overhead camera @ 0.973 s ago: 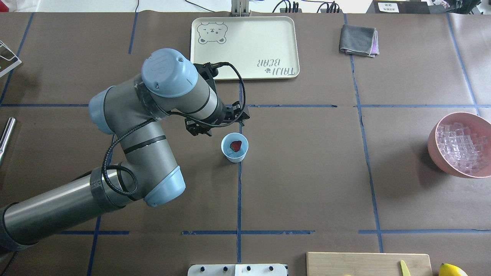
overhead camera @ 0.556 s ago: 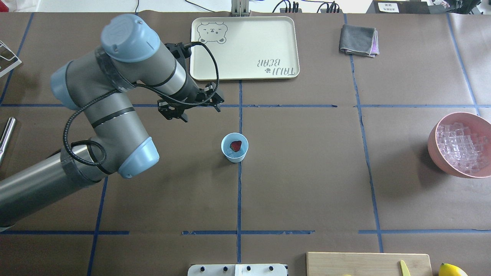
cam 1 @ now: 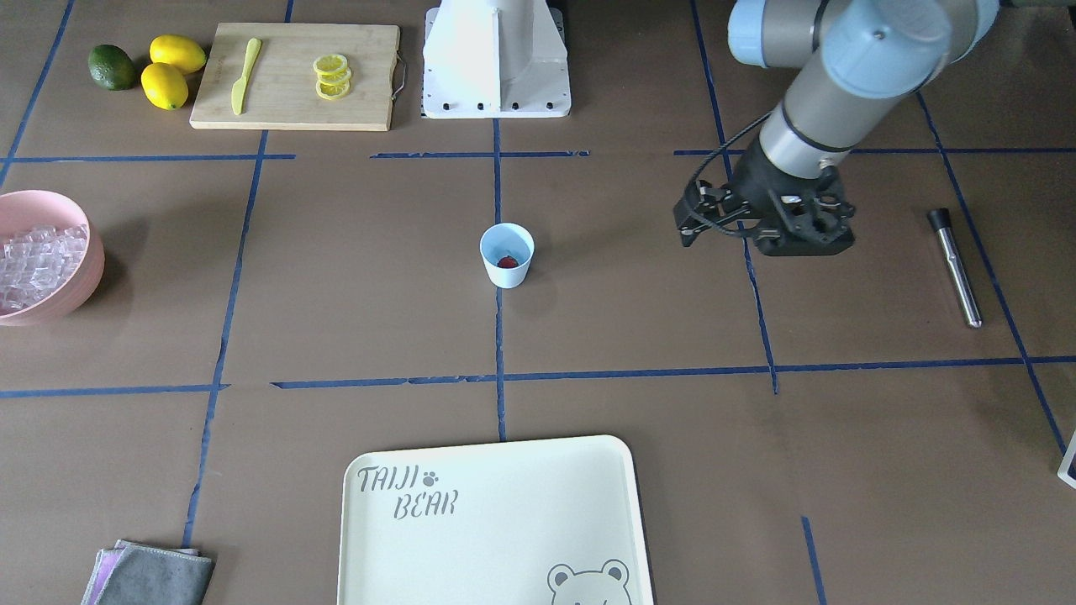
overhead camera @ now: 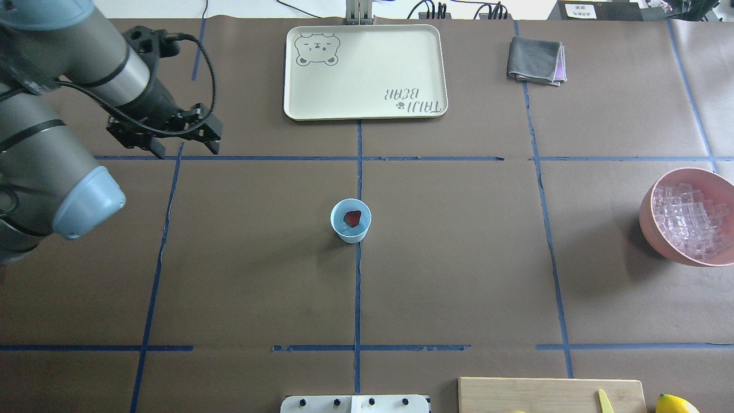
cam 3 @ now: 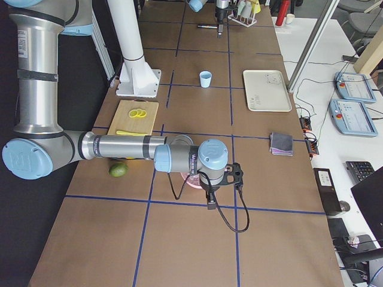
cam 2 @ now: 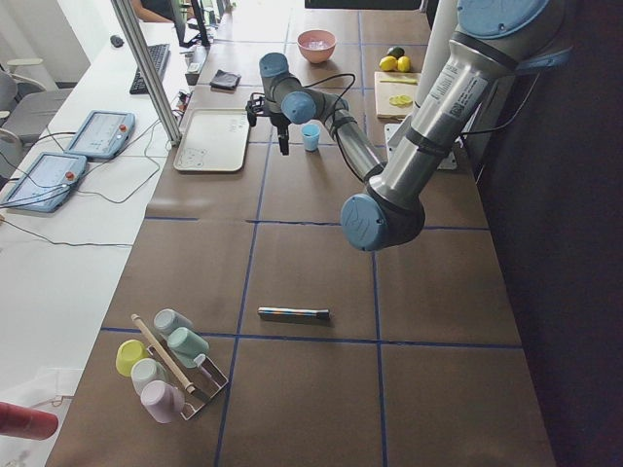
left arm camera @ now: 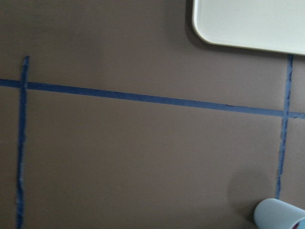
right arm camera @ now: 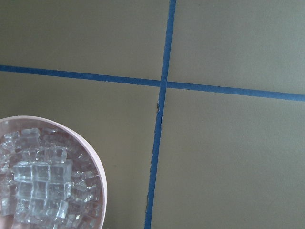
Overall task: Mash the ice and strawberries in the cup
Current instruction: 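Lift the left gripper and withdraw it from the cup, then move the left gripper to the silver metal pestle and grasp it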
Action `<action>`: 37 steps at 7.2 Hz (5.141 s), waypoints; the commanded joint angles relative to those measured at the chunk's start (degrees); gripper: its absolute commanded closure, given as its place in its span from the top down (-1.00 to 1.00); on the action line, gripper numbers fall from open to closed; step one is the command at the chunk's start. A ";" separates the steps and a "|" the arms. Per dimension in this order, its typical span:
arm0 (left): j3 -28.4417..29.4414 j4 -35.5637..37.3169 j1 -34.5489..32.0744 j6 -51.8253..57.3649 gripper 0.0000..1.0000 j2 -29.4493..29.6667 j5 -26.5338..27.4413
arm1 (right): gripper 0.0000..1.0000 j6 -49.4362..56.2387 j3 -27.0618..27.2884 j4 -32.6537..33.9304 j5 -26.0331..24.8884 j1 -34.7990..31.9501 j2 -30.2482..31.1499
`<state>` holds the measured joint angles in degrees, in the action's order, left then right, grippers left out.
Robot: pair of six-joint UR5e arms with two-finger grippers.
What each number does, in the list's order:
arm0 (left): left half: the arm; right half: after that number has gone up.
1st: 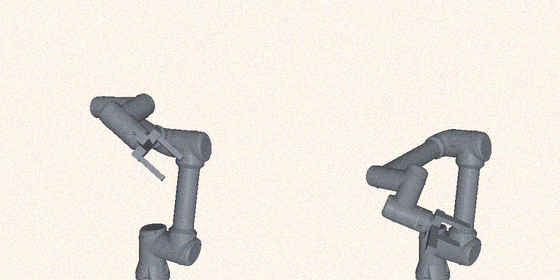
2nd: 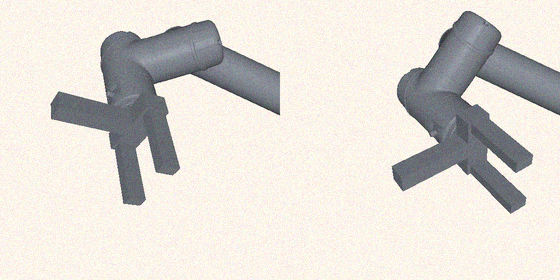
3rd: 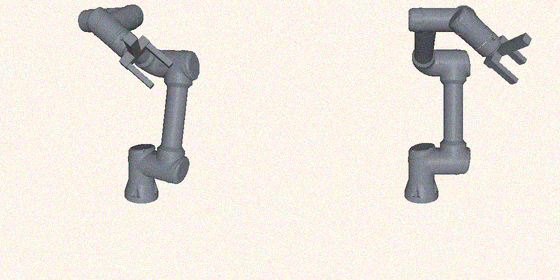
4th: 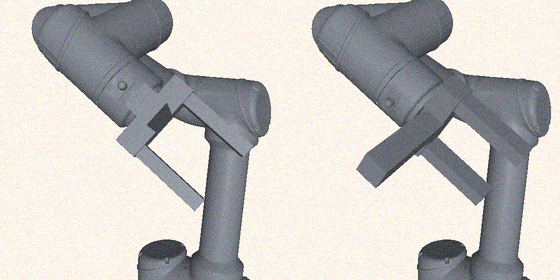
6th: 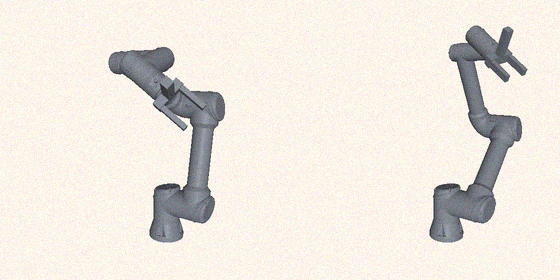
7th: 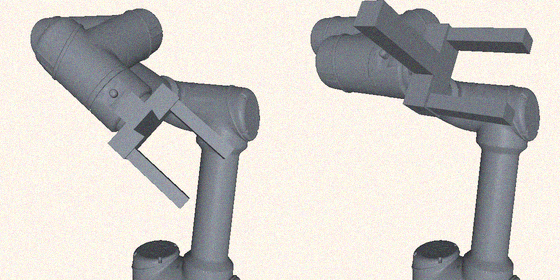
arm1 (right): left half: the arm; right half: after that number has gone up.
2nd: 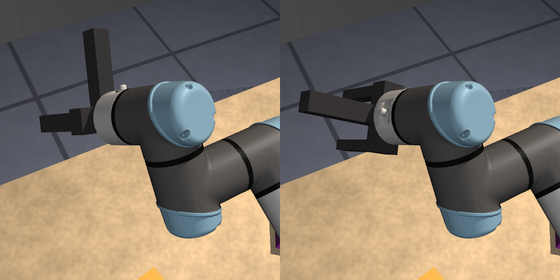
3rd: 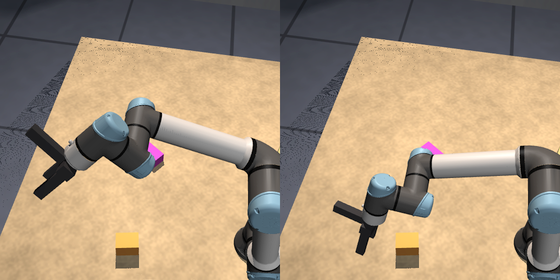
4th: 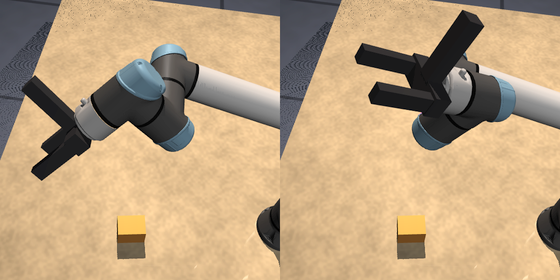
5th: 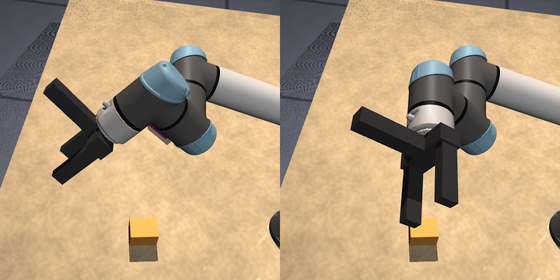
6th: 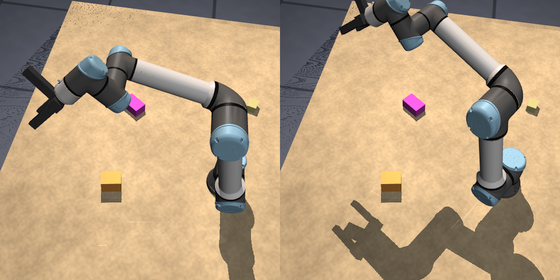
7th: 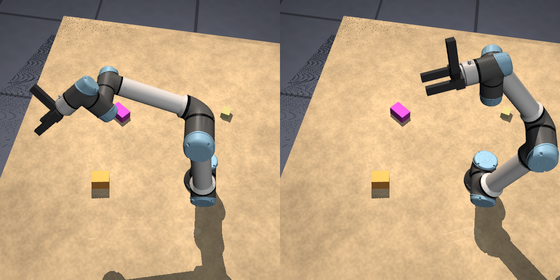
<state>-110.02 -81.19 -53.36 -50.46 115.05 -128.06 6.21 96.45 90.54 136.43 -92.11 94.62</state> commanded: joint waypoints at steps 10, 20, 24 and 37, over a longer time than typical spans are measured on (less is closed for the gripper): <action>23.17 -47.73 -10.01 14.78 1.00 -28.92 0.61 | 1.00 0.03 0.05 -0.01 -0.11 0.00 -0.22; 34.09 -53.20 -10.10 15.30 1.00 -24.79 2.55 | 1.00 0.03 -0.04 -0.01 -0.20 0.00 -0.13; 34.17 -53.20 -10.19 15.57 0.60 -24.87 2.55 | 1.00 0.03 -0.04 -0.01 -0.20 0.00 -0.22; 3.35 -41.24 -16.26 15.39 -1.00 -18.56 9.79 | 1.00 0.21 0.75 -0.10 -0.11 -0.09 -0.31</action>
<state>-103.18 -122.34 -70.10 -35.08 93.90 -123.60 6.40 97.04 90.44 136.30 -92.13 94.31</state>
